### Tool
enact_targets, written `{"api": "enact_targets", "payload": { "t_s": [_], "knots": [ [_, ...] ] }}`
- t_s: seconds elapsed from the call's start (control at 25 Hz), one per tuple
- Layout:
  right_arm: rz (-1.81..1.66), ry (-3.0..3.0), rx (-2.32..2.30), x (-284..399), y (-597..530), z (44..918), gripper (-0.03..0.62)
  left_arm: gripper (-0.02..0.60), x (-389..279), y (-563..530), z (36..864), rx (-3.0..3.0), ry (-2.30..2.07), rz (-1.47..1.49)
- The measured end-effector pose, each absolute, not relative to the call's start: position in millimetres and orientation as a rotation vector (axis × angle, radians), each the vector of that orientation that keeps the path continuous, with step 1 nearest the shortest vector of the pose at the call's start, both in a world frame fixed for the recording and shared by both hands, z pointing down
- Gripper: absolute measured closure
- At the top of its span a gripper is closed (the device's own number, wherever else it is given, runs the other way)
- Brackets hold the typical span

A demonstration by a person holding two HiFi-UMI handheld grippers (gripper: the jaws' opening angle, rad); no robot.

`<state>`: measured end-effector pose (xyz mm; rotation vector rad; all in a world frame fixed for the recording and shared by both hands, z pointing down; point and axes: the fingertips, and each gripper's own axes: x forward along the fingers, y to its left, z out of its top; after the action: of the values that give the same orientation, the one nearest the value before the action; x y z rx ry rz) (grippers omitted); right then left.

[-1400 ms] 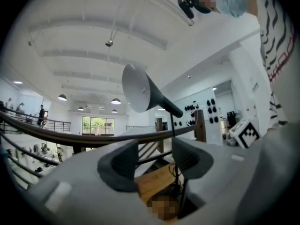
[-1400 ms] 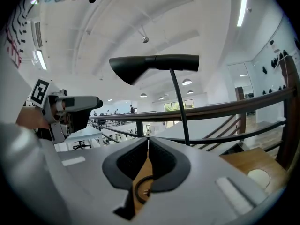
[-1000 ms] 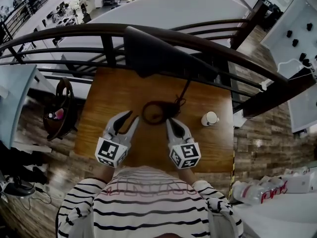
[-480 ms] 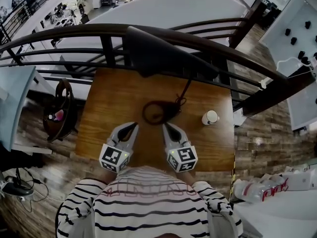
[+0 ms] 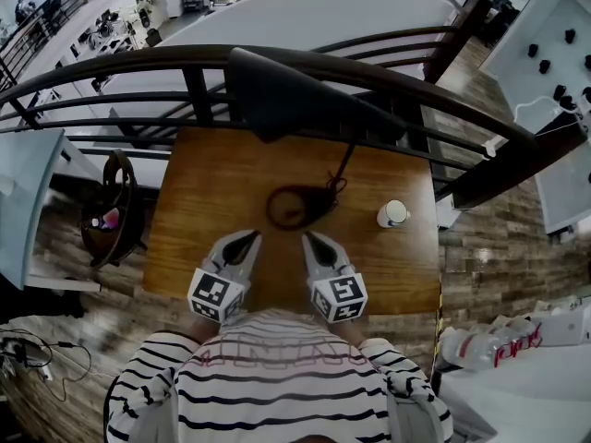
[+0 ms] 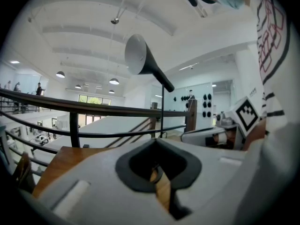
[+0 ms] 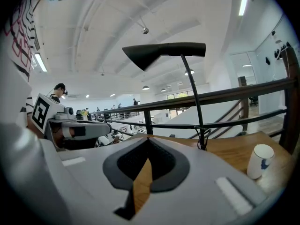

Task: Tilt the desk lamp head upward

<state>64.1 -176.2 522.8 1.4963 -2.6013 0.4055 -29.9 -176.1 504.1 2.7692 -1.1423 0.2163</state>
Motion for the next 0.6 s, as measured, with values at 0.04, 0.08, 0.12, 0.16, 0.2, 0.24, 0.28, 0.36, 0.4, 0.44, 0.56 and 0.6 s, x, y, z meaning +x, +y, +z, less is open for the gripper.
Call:
{"api": "enact_targets", "payload": {
  "t_s": [0.04, 0.08, 0.12, 0.16, 0.2, 0.24, 0.28, 0.36, 0.4, 0.44, 0.56, 0.6],
  "knots": [
    [0.407, -2.600, 1.502, 65.1, -176.1, 522.5, 0.594, 0.578, -29.5, -176.2, 503.0, 2.771, -1.139, 0.215],
    [0.408, -2.598, 1.507, 66.5, -175.9, 522.1, 0.594, 0.578, -28.4, -175.8, 501.7, 2.774, -1.134, 0.212],
    [0.409, -2.597, 1.512, 68.0, -175.7, 521.6, 0.594, 0.578, -27.1, -175.3, 500.7, 2.779, -1.130, 0.211],
    [0.409, -2.594, 1.517, 69.5, -175.5, 520.9, 0.594, 0.578, -25.9, -175.0, 499.7, 2.783, -1.126, 0.211],
    [0.409, -2.591, 1.521, 70.7, -175.6, 520.4, 0.594, 0.578, -24.8, -175.0, 498.7, 2.787, -1.124, 0.210],
    [0.410, -2.589, 1.523, 71.3, -175.7, 520.1, 0.594, 0.578, -24.0, -175.4, 497.7, 2.788, -1.124, 0.208],
    [0.412, -2.588, 1.524, 71.4, -175.9, 520.1, 0.594, 0.578, -23.7, -176.0, 496.7, 2.785, -1.125, 0.206],
    [0.415, -2.586, 1.522, 70.5, -175.9, 520.8, 0.594, 0.578, -24.7, -176.6, 496.7, 2.781, -1.129, 0.206],
    [0.415, -2.585, 1.522, 70.0, -175.6, 521.2, 0.594, 0.578, -25.7, -176.5, 497.5, 2.781, -1.132, 0.208],
    [0.413, -2.584, 1.521, 69.7, -175.3, 521.4, 0.594, 0.578, -26.5, -176.2, 497.7, 2.780, -1.133, 0.211],
    [0.408, -2.587, 1.515, 68.1, -175.5, 519.8, 0.594, 0.578, -27.2, -175.6, 493.3, 2.782, -1.135, 0.202],
    [0.406, -2.589, 1.511, 67.4, -175.6, 519.0, 0.594, 0.578, -27.3, -175.4, 492.2, 2.781, -1.137, 0.200]
  ]
}}
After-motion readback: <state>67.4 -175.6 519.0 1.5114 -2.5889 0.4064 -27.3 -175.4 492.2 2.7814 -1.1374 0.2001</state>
